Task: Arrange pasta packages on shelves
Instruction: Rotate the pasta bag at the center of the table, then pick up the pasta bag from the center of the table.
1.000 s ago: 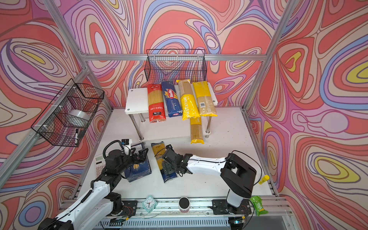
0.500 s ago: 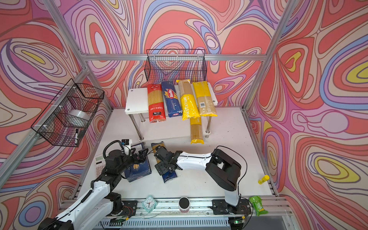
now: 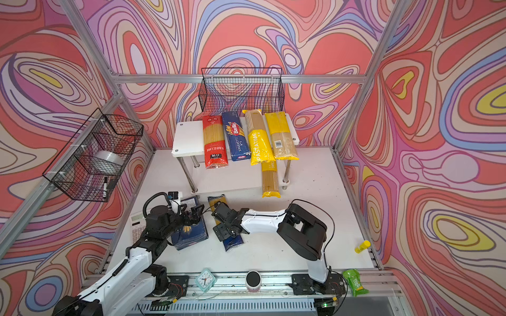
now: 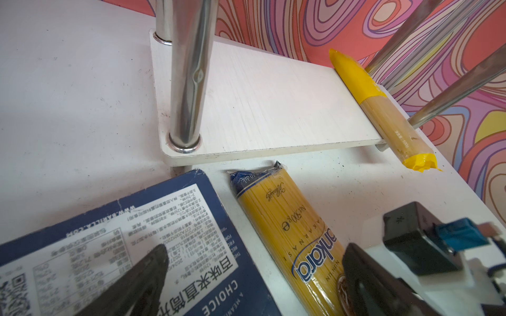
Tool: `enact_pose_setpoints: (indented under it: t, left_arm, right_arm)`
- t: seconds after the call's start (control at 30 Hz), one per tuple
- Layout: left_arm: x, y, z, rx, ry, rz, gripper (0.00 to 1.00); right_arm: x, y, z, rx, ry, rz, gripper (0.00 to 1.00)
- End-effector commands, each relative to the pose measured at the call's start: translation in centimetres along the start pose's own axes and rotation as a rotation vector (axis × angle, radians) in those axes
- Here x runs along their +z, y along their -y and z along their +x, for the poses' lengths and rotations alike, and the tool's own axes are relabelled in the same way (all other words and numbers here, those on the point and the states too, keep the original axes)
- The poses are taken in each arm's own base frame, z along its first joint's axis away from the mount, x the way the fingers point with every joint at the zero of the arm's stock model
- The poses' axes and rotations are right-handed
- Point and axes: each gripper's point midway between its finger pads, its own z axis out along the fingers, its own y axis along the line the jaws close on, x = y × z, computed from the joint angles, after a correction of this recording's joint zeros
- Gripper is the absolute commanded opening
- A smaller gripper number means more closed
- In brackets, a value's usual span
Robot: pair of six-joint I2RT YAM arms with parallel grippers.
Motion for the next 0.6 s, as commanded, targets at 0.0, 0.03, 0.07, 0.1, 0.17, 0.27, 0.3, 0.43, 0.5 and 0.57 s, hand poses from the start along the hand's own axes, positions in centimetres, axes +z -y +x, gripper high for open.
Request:
enact_pose_setpoints:
  t: [0.0, 0.03, 0.07, 0.1, 0.17, 0.27, 0.3, 0.43, 0.5, 0.57]
  left_arm:
    - [0.0, 0.0, 0.1, -0.002, -0.003, 0.005, 1.00]
    - [0.0, 0.0, 0.1, -0.003, -0.002, 0.003, 1.00]
    - [0.0, 0.0, 0.1, -0.002, -0.003, 0.003, 1.00]
    - [0.0, 0.0, 0.1, -0.002, -0.001, 0.004, 1.00]
    - [0.1, 0.0, 0.1, -0.002, -0.002, 0.005, 1.00]
    - [0.1, 0.0, 0.1, -0.003, -0.003, 0.004, 1.00]
    - [0.1, 0.0, 0.2, -0.004, -0.004, 0.004, 1.00]
    - [0.1, 0.0, 0.1, -0.003, -0.002, 0.004, 1.00]
    - [0.1, 0.1, 0.1, -0.003, -0.002, 0.006, 1.00]
    - [0.1, 0.0, 0.1, -0.003, -0.003, 0.006, 1.00]
  right_arm:
    - [1.2, 0.6, 1.7, 0.015, -0.035, 0.028, 0.98]
    - [1.2, 0.8, 1.8, 0.022, -0.031, 0.034, 0.98]
    - [1.2, 0.9, 2.0, 0.025, -0.031, 0.037, 0.98]
    - [1.3, 1.0, 2.2, 0.029, -0.034, 0.041, 0.98]
    - [1.6, 1.1, 2.7, 0.037, -0.044, 0.040, 0.95]
    - [1.8, 0.9, 3.1, 0.048, -0.035, 0.019, 0.92]
    - [1.7, 0.8, 3.1, 0.053, -0.029, 0.014, 0.91]
    - [1.0, 1.0, 2.9, 0.070, 0.001, 0.009, 0.87]
    - [0.9, 1.1, 2.9, 0.073, 0.006, 0.014, 0.83]
    - [0.7, 1.2, 3.0, 0.077, 0.010, 0.015, 0.79]
